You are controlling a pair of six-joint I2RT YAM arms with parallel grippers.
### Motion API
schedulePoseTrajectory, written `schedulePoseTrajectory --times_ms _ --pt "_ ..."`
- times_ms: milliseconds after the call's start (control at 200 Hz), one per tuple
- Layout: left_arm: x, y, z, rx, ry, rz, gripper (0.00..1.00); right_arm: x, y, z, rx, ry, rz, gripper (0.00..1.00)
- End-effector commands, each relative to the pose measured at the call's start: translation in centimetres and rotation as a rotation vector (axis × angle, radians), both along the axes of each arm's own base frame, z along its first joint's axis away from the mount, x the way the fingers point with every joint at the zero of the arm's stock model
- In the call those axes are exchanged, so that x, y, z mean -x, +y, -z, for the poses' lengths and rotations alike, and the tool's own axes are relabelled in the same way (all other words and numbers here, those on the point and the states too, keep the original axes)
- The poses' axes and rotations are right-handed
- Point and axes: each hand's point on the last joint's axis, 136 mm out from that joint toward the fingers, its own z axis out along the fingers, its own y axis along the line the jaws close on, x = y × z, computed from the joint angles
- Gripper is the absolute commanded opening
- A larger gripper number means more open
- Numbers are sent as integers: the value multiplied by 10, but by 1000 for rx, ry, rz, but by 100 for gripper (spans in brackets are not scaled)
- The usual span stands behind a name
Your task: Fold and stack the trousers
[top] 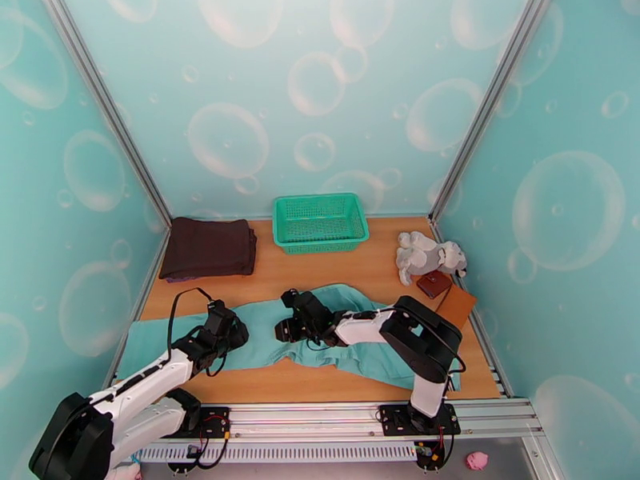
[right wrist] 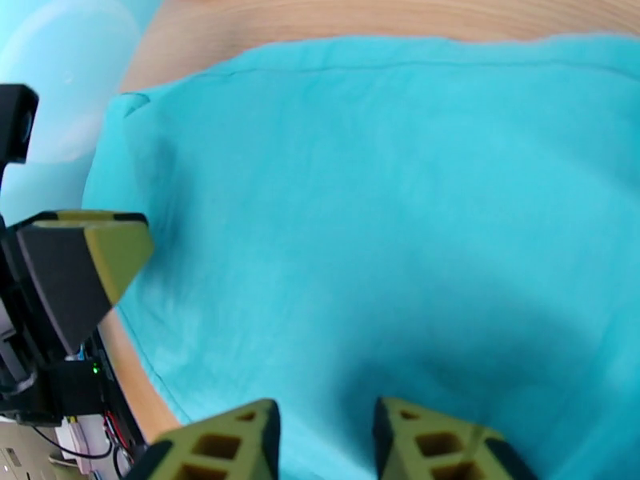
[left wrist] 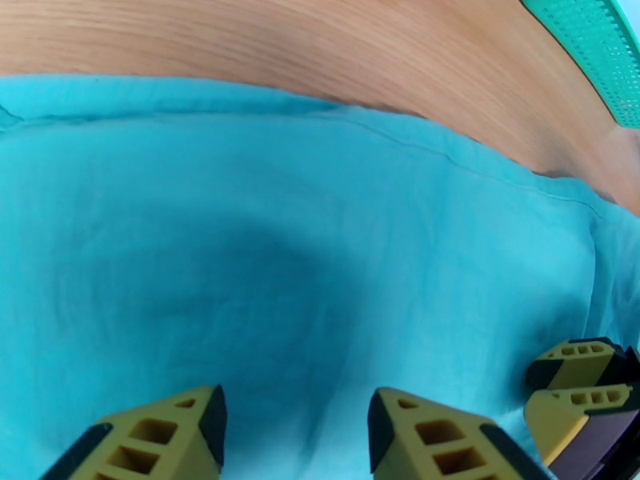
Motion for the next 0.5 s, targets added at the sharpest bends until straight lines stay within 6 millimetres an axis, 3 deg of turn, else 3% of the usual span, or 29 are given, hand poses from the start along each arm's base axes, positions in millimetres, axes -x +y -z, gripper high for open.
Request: schedulePoseTrajectory --times_ms 0,10,25,170,310,410,495 --pt "-12 -3 -20 20 -76 9 77 6 -76 36 239 89 149 40" --pt "-12 -3 -21 18 -79 10 92 6 -81 37 251 91 156 40" --pt "-14 -3 -24 16 -85 7 98 5 -89 38 268 94 166 40" --pt "-26 -2 -39 -9 -118 1 99 1 -139 34 366 87 225 40" --pt "-33 13 -44 -61 -113 -17 99 -22 -173 0 536 -21 289 42" --pt "-41 35 -53 -72 -144 -86 99 -45 -176 -38 595 -139 323 43" --pt "-46 57 -62 -43 -189 -159 99 -64 -144 -81 525 -283 283 43"
